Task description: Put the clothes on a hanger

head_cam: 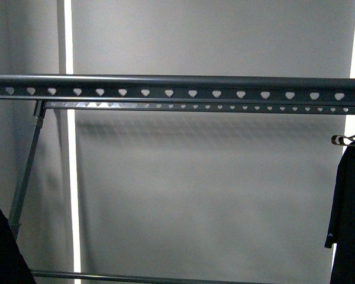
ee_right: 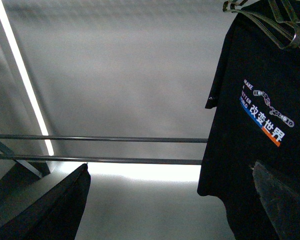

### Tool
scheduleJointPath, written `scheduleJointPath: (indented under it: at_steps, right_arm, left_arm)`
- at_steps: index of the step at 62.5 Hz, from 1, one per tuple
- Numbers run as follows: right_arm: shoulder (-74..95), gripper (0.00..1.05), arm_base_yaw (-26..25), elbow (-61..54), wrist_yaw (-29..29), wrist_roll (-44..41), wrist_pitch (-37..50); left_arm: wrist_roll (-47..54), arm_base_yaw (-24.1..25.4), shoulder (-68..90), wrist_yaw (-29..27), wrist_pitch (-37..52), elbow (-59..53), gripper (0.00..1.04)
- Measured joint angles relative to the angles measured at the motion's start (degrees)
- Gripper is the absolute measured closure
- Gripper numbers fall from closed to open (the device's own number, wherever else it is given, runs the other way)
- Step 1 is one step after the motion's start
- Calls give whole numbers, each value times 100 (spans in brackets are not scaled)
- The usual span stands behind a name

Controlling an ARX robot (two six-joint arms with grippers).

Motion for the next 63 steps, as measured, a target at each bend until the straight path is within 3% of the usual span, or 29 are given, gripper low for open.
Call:
scheduleJointPath:
  at_steps: [16,37,49,63]
  right_arm:
    - [0,7,0,0,0,-2,0]
    - [0,7,0,0,0,-2,0]
    - [0,7,0,0,0,0,0]
    - [0,7,0,0,0,0,0]
  left_arm:
    - [-219,-94,1355,-728,-138,1641,8]
    - [-343,63,1657,-798,-562,1864,59]
    - [-409,114,1631,-468,-549,1526,99]
    - [-22,125,1169,492,-551,1005,101]
